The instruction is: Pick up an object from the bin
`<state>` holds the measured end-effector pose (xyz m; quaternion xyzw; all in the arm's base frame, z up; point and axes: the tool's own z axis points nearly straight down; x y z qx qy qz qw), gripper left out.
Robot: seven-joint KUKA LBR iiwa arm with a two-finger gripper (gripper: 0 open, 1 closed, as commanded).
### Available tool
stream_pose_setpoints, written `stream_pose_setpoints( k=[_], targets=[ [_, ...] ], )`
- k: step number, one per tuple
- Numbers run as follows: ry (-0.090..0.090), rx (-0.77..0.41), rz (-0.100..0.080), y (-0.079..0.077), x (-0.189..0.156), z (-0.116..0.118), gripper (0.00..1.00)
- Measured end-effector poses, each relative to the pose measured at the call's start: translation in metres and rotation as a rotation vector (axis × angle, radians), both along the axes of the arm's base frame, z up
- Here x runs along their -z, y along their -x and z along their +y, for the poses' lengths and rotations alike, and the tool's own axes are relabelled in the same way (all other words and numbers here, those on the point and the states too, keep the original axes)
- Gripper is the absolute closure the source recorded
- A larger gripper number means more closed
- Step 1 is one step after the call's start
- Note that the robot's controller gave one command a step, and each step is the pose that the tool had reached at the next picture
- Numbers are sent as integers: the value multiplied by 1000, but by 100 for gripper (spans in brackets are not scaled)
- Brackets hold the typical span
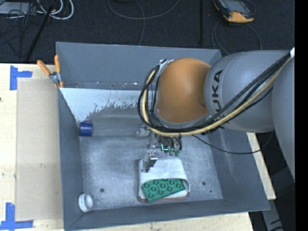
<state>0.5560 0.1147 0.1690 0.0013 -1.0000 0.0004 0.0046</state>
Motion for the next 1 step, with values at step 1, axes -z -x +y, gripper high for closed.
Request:
stream_pose_setpoints(
  k=[1],
  targets=[
    [-10, -112, -13, -2, 69, -60, 0]
  ],
)
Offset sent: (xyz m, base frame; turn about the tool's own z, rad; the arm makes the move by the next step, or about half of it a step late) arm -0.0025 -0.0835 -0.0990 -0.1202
